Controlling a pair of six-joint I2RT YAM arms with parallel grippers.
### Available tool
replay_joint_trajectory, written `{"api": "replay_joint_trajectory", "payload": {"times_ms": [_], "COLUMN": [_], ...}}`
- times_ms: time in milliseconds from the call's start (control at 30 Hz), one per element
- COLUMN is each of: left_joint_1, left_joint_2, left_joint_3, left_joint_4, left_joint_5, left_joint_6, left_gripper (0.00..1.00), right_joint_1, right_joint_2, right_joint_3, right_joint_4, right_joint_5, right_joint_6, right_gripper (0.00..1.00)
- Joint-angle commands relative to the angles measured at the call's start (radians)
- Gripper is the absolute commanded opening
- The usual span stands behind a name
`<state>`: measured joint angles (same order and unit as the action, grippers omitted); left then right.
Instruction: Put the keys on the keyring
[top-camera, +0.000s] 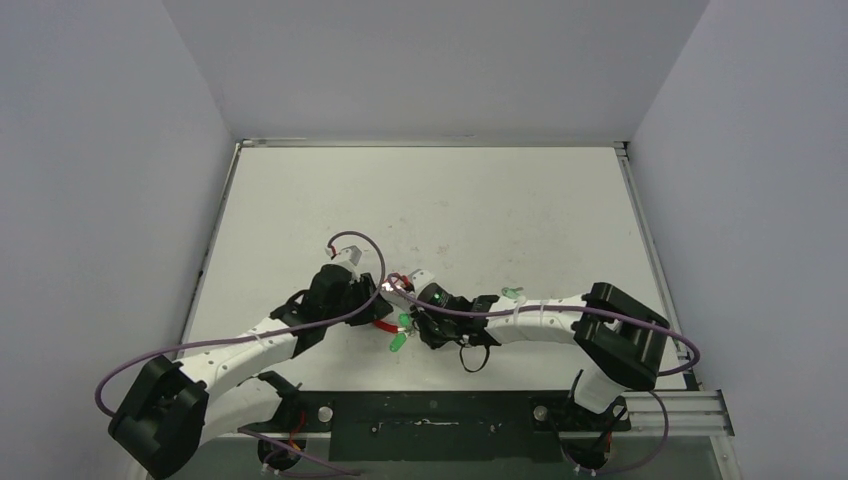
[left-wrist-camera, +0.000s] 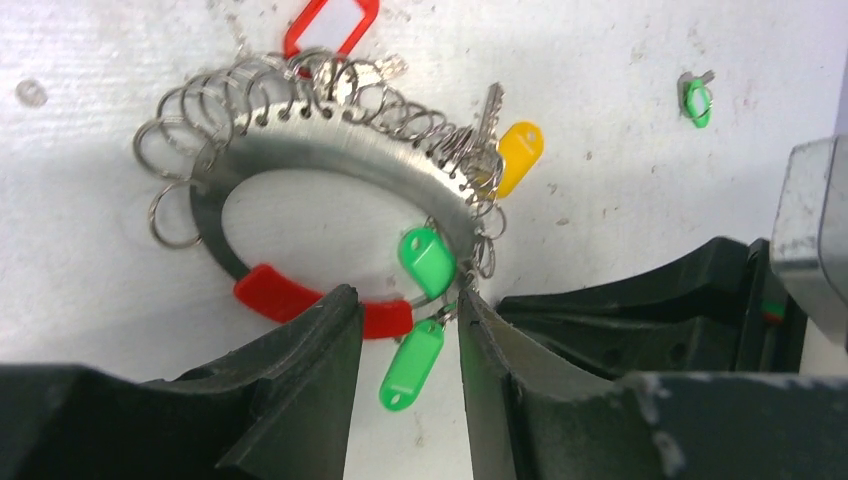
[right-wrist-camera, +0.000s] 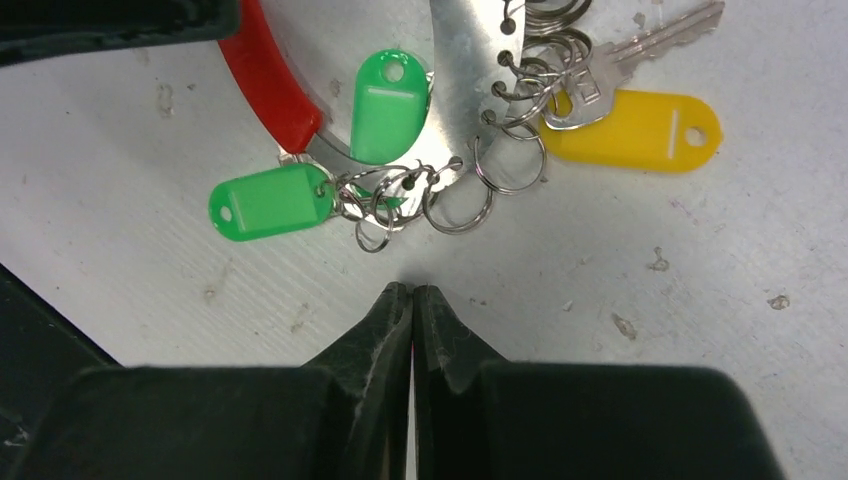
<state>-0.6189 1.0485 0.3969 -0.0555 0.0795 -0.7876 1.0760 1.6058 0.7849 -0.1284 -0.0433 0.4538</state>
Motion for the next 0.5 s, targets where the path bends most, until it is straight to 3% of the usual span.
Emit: {"api": "replay_joint_trajectory", "payload": {"times_ms": [0,233,467], "left_joint_1": [0.004,0.006,0.002], "left_joint_2": [0.064,0.21,0.285], "left_joint_3": [-0.002,0.008,-0.025], "left_joint_4": [0.221,0.289,0.296], "left_joint_5": [0.016,0.019,0.039], "left_joint_6": [0.028,0.069,0.055], "left_gripper": [0.38,0.25,0.24], "right_joint_1": [0.019,0.02,0.017], "right_joint_2": [0.029,0.016,0.001], "right_joint_3": [-0.02,-0.028,-0.035], "right_joint_4": [0.059,0.078,0.177], "right_joint_5": [0.114,0.239,0.281], "right_joint_6": [0.009,0.005,-0.001], "right_gripper": [0.0,0.0,0.0]}}
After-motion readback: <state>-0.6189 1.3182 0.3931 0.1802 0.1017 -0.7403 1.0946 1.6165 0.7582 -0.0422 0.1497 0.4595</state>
